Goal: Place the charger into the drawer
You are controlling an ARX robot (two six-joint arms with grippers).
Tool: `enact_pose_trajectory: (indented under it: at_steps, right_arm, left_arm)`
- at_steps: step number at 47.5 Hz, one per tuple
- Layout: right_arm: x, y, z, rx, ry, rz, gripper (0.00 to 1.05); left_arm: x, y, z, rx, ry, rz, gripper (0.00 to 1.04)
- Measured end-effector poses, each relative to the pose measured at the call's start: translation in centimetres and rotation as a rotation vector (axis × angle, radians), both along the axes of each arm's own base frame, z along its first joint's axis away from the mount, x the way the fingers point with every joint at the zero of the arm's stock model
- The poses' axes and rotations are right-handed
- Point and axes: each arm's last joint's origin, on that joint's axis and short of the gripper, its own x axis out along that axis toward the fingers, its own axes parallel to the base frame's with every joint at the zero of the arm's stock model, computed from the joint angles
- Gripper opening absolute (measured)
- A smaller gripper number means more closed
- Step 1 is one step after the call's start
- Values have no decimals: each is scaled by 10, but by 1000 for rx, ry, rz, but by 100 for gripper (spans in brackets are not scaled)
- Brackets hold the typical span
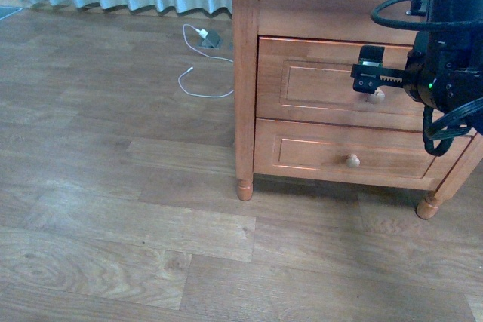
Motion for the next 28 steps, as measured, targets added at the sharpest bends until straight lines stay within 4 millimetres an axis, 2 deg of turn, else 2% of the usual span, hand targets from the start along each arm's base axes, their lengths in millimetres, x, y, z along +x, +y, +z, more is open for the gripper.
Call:
enact_pose_trajectory:
  at_steps: [19, 28]
  right_arm:
    - [6, 0, 4, -44, 5, 17, 97]
    - [-15, -2, 24, 1, 15, 120, 97]
  left_arm:
    - [0, 0, 0, 0, 0, 0, 99]
    - [0, 0, 0, 0, 0, 0, 99]
